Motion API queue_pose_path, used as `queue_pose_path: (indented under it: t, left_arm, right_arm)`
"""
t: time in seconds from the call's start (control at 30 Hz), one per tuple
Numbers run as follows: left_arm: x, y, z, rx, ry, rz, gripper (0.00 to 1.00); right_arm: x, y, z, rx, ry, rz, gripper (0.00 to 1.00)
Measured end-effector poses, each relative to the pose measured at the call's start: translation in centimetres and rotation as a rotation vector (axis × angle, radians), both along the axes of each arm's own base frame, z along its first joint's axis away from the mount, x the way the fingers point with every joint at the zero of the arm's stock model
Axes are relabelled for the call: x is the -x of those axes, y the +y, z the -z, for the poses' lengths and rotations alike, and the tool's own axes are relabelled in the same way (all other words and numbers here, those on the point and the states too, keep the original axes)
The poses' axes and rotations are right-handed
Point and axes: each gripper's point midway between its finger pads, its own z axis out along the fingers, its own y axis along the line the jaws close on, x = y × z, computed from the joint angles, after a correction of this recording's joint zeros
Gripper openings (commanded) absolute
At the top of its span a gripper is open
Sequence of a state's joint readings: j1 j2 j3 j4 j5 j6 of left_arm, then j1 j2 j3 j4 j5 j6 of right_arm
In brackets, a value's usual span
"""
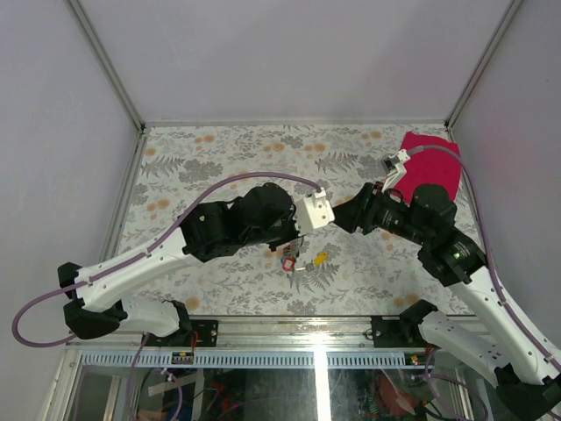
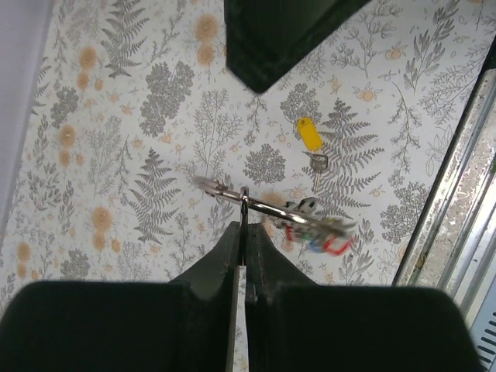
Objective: Put the keys on the keyring
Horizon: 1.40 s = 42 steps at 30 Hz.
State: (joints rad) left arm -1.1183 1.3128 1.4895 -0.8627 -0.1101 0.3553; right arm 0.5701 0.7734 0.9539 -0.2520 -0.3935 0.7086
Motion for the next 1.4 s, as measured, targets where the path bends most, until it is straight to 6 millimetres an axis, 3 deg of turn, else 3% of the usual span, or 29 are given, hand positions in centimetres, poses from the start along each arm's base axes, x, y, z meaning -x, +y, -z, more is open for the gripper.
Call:
queue_pose_path:
  t: [0.47, 0.83, 1.17, 1.4]
  left_arm:
    - [-0.7, -1.1, -0.6, 0.026, -0.047, 0.025, 0.0]
    - [-0.7, -1.5, 0.0, 0.01, -0.037, 0.04, 0.0]
    - [-0.5, -1.5, 0.1, 0.008, -0.034, 0.049, 0.0]
    - [-0.5, -1.5, 0.1, 0.007, -0.035, 0.051, 0.0]
  right_arm:
    - [0.2, 2.0, 1.2, -0.131, 0.215, -0.035, 0.48]
    - [1.5, 4.4, 2.1, -0.116, 0.249, -0.098, 0.34]
    - [0.8, 4.8, 2.2, -0.115, 0.239, -0.079, 0.3]
    - [0.6, 5.1, 2.5, -0.108, 0.241, -0.077, 0.13]
